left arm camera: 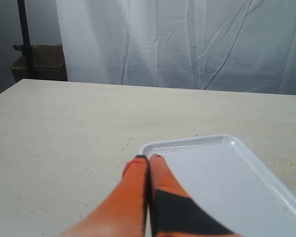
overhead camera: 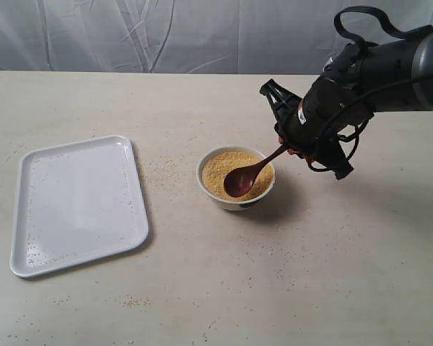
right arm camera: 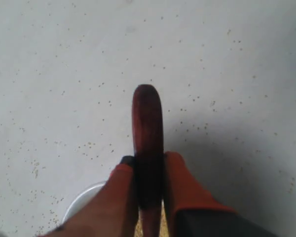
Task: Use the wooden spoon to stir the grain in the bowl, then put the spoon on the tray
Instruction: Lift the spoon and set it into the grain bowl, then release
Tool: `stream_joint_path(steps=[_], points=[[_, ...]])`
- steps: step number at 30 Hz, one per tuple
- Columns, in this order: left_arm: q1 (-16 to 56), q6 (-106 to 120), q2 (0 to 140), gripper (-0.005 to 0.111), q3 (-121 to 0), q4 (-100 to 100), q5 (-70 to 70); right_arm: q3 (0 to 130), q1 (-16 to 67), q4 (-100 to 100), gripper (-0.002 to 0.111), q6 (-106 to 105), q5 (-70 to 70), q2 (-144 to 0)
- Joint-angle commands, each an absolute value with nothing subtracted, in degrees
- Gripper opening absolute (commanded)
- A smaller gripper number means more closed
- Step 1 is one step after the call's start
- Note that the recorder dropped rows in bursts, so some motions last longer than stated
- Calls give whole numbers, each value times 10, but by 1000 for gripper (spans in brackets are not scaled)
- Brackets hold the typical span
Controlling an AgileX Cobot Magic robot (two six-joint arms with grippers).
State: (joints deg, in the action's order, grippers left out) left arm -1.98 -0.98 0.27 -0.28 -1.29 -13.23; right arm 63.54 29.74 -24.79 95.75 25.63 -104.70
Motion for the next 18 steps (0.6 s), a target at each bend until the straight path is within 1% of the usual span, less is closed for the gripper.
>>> stream_joint_path(steps=[1, 18], points=[[-22, -12, 0, 0, 0, -13, -125, 636, 294, -270, 0, 1008, 261, -1046], [-22, -12, 0, 0, 0, -12, -125, 636, 294, -270, 2, 1025, 246, -1058]])
